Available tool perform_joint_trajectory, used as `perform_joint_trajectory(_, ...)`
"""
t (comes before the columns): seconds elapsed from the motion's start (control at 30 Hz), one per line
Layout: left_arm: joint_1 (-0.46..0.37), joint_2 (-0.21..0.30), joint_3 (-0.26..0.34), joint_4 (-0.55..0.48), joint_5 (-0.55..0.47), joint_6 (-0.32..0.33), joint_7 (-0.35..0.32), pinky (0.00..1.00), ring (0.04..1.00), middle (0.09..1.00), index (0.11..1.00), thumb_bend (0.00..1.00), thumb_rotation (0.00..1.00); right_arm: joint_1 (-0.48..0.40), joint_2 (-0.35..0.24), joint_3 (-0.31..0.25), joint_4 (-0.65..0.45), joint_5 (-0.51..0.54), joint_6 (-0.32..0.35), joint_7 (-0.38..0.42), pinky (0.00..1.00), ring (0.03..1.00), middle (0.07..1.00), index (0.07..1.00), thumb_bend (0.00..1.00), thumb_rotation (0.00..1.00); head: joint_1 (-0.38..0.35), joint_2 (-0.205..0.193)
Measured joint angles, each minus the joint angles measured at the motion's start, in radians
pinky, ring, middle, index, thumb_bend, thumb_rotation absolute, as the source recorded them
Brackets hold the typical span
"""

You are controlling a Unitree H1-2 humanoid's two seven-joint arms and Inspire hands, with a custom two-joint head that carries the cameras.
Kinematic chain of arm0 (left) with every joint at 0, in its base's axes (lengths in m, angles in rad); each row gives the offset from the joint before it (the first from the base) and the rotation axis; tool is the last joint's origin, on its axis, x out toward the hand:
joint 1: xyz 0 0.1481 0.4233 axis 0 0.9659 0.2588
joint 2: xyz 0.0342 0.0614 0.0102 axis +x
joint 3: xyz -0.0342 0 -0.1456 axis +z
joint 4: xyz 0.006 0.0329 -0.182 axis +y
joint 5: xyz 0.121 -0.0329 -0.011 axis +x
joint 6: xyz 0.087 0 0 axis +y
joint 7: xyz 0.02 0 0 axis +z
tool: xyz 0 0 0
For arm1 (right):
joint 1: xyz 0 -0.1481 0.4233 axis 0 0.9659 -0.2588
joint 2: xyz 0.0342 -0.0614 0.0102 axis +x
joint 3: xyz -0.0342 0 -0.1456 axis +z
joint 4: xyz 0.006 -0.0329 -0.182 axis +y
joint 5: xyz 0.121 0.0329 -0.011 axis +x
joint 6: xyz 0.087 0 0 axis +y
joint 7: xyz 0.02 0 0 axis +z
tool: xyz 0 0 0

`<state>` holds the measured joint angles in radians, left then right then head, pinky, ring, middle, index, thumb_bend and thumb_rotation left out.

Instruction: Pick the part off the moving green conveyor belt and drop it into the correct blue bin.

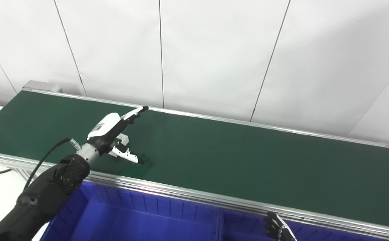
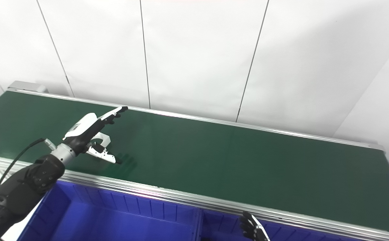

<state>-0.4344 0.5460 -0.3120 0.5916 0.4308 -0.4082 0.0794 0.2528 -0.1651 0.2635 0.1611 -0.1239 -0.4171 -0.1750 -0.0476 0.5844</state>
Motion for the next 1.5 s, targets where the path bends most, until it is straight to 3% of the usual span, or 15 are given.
perform_joint_trajectory(0.1,-0.026,0.001,-0.001,0.024,0.054,0.028,-0.030,0.95,0.977,0.993,0.999,0.92,0.04,0.000,0.001,0.001,0.000,0.009,0.000,0.005,0.81,0.804,0.822,0.857,0.80,0.27,0.003,0.003)
perform_joint_trajectory(0.23,-0.052,0.005,-0.002,0.051,0.110,0.044,-0.057,0.99,0.986,0.995,1.000,0.95,0.01,0.005,0.002,0.001,0.000,0.008,0.000,0.005,0.82,0.803,0.819,0.854,0.80,0.28,0.003,0.006)
perform_joint_trajectory(0.47,-0.087,0.008,-0.027,0.100,0.195,0.086,-0.088,1.00,0.990,0.996,0.999,0.97,0.00,0.006,0.002,0.001,0.000,0.010,0.000,0.006,0.82,0.805,0.819,0.854,0.80,0.26,0.005,0.006)
perform_joint_trajectory(0.63,-0.115,0.008,-0.043,0.130,0.245,0.141,-0.100,1.00,0.995,0.999,0.995,0.93,0.00,0.007,0.002,0.002,0.000,-0.001,0.000,0.004,0.81,0.806,0.820,0.857,0.80,0.29,0.008,0.009)
perform_joint_trajectory(0.9,-0.146,0.007,-0.069,0.168,0.277,0.164,-0.121,0.99,0.974,0.959,0.946,0.87,0.00,0.012,0.002,0.002,0.000,-0.001,0.000,0.005,0.84,0.816,0.825,0.860,0.81,0.31,0.015,0.015)
perform_joint_trajectory(0.93,-0.149,0.006,-0.069,0.182,0.277,0.161,-0.116,0.94,0.935,0.920,0.909,0.76,0.00,0.013,0.002,0.002,0.000,-0.001,0.000,0.005,0.84,0.816,0.825,0.861,0.80,0.31,0.015,0.015)
perform_joint_trajectory(1.0,-0.162,-0.008,-0.066,0.243,0.275,0.135,-0.076,0.84,0.878,0.871,0.861,0.66,0.00,0.015,0.001,0.001,0.000,0.000,0.000,0.006,0.84,0.817,0.827,0.863,0.80,0.30,0.015,0.018)
perform_joint_trajectory(1.1,-0.175,-0.027,-0.062,0.325,0.258,0.066,-0.004,0.60,0.762,0.828,0.816,0.66,0.00,0.017,0.001,0.000,-0.003,0.003,0.000,0.009,0.85,0.823,0.826,0.862,0.80,0.31,0.018,0.020)
perform_joint_trajectory(1.2,-0.193,-0.047,-0.062,0.390,0.250,0.013,0.039,0.55,0.714,0.800,0.796,0.62,0.00,0.018,0.001,0.000,-0.005,0.000,0.000,0.009,0.85,0.821,0.826,0.862,0.80,0.31,0.018,0.021)
perform_joint_trajectory(1.23,-0.198,-0.052,-0.064,0.410,0.245,-0.002,0.050,0.48,0.572,0.765,0.775,0.51,0.00,0.017,0.001,0.000,-0.006,-0.001,0.000,0.009,0.85,0.821,0.826,0.861,0.80,0.32,0.018,0.021)
perform_joint_trajectory(1.3,-0.210,-0.062,-0.076,0.447,0.244,-0.035,0.080,0.38,0.501,0.716,0.744,0.43,0.00,0.020,0.001,-0.002,-0.014,-0.002,0.000,0.009,0.82,0.813,0.822,0.861,0.80,0.32,0.018,0.025)
perform_joint_trajectory(1.43,-0.220,-0.074,-0.120,0.475,0.225,-0.062,0.118,0.36,0.503,0.673,0.702,0.42,0.00,0.024,0.001,-0.002,-0.022,-0.005,0.000,0.006,0.83,0.815,0.824,0.863,0.79,0.29,0.020,0.028)
perform_joint_trajectory(1.5,-0.220,-0.078,-0.146,0.476,0.204,-0.062,0.140,0.34,0.468,0.558,0.662,0.45,0.00,0.027,0.001,-0.003,-0.023,-0.001,0.000,0.006,0.83,0.819,0.830,0.865,0.78,0.29,0.021,0.028)
